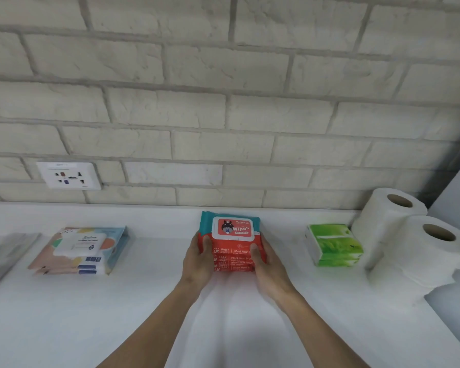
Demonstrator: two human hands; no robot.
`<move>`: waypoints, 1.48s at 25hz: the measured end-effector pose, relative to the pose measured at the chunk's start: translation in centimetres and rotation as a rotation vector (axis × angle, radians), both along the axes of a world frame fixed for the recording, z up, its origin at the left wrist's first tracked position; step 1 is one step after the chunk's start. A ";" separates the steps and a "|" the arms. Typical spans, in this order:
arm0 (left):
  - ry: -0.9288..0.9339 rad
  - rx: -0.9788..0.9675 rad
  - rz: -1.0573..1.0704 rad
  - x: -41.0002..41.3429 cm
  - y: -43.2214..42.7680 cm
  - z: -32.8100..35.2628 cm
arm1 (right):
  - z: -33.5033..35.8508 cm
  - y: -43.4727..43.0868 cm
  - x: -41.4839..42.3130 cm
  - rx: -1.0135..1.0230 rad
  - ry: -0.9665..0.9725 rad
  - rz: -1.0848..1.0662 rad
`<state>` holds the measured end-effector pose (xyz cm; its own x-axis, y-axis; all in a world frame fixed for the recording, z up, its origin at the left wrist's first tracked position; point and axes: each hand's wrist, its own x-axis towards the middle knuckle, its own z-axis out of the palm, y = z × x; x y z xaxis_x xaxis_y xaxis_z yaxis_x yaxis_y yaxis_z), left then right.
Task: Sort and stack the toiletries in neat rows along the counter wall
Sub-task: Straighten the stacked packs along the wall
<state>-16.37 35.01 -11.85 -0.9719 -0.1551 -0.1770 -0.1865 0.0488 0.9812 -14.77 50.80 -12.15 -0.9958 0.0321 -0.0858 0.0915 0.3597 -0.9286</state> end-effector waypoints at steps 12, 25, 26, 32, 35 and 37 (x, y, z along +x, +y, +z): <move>-0.012 -0.020 0.012 -0.3 -8.5 0.0 | 0.4 -8.3 -0.3 0.083 -0.035 0.060; -0.062 -0.005 0.029 0.5 -9.8 1.7 | 1.4 -9.1 0.3 -0.090 -0.065 -0.064; -0.059 -0.022 0.045 0.7 -9.9 1.8 | 1.7 -9.0 0.6 -0.077 -0.061 -0.069; 0.112 -0.205 0.232 2.0 -10.3 2.8 | 2.6 -7.2 2.0 -0.019 -0.089 -0.139; 0.250 -0.173 0.268 3.4 -9.0 5.0 | 3.1 -5.8 3.1 -0.047 -0.086 -0.174; 0.283 -0.125 0.236 4.4 -7.4 6.4 | 3.5 -4.4 4.3 -0.057 -0.061 -0.192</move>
